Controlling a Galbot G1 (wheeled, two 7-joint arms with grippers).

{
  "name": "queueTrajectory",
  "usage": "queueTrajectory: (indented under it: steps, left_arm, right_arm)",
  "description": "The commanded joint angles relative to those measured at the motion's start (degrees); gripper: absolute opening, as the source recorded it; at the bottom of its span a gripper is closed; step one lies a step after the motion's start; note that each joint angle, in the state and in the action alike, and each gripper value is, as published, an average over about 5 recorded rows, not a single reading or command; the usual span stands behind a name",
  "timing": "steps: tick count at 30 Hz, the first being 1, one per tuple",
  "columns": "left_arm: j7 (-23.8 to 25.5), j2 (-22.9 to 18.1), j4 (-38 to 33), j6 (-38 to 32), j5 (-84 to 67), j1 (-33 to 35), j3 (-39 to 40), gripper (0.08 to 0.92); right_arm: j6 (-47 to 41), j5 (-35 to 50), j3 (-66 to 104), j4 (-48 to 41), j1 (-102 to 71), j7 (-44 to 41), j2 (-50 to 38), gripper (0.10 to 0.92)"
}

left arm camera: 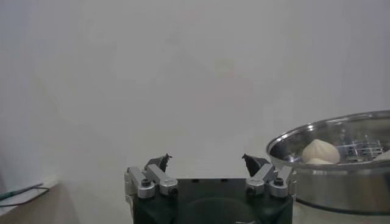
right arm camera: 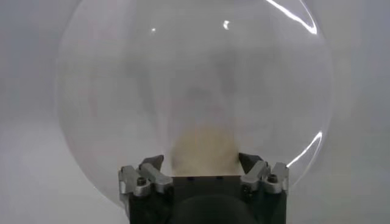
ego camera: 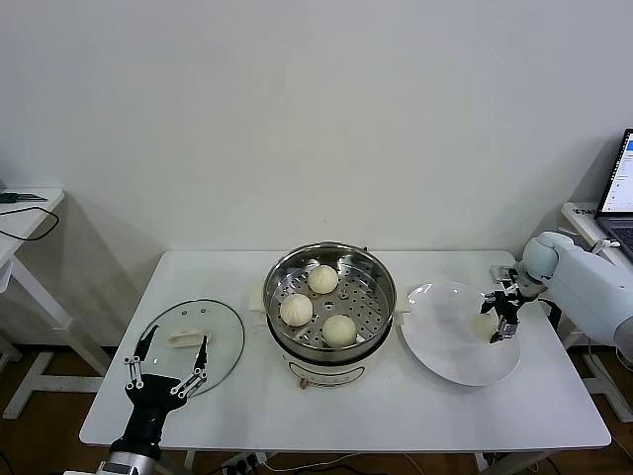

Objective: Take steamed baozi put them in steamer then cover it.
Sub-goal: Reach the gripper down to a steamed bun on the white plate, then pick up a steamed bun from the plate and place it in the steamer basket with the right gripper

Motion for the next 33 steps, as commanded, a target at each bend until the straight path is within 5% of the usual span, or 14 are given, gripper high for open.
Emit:
queueTrajectory:
  steps: [1, 15, 23, 33]
  left_arm:
    - [-0.15, -0.06, 0.04, 0.28, -0.24, 0.07, 0.5, 0.823]
    - [-0.22, 0.79, -0.55, 0.55, -0.18, -0.09, 1.3, 0.823]
    - [-0.73, 1.4, -0.25, 0.2, -0.21, -0.07, 1.14, 0.823]
    - [-0.97, 1.97, -0.8, 0.67, -0.18, -0.02, 0.79, 0.823]
  right_arm:
    - [0.3, -0.41, 0.33, -0.67, -0.28, 0.81, 0.37, 0.687]
    - [-2.68, 9.27, -10.63, 16.27, 19.6, -11.29, -3.7, 0.647]
    - [-10.65, 27.76, -26.01, 28.62, 39.95, -12.37, 2.69, 0.661]
    - [-14.78, 35.32, -33.04, 32.71, 44.08, -8.82, 13.38, 0.662]
